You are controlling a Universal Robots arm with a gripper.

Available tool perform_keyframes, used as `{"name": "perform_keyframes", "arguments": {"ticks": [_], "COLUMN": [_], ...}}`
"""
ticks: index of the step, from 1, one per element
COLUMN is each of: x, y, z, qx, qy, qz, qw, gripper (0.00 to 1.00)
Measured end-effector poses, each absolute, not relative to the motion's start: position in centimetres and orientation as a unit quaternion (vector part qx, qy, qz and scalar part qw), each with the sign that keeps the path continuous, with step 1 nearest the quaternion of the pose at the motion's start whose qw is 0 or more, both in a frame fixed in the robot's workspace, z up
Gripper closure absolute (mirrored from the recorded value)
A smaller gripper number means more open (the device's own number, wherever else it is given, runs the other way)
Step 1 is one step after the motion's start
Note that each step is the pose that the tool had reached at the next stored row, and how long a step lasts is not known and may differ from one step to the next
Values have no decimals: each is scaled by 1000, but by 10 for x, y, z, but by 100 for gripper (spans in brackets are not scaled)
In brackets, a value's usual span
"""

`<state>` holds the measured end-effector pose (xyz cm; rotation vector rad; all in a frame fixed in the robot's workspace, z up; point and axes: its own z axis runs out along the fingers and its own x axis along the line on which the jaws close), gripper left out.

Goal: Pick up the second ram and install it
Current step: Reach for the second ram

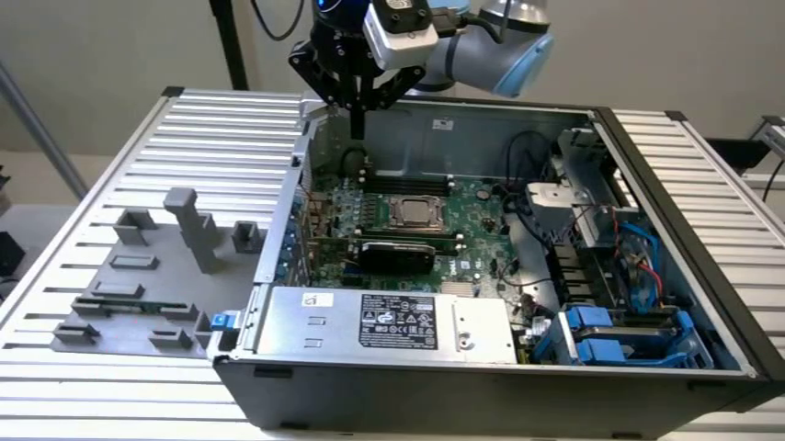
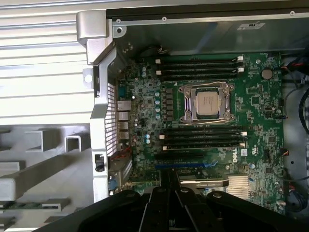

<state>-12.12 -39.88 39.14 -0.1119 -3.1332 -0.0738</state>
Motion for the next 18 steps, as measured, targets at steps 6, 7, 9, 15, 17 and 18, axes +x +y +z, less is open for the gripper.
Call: {"name": "perform_keyframes", "arguments": {"ticks": [6, 7, 9, 15, 17, 18], "x": [-121, -121, -121, -136, -145, -150], "y": [-399, -399, -399, -399, -400, -401], "z": [391, 391, 391, 391, 391, 391], "qx": [-36, -36, -36, -36, -36, -36], "qy": [-999, -999, -999, -999, -999, -999], "qz": [-24, -24, -24, -24, -24, -24], "qw": [3, 3, 3, 3, 3, 3], "gripper": [89, 89, 89, 89, 89, 89]}}
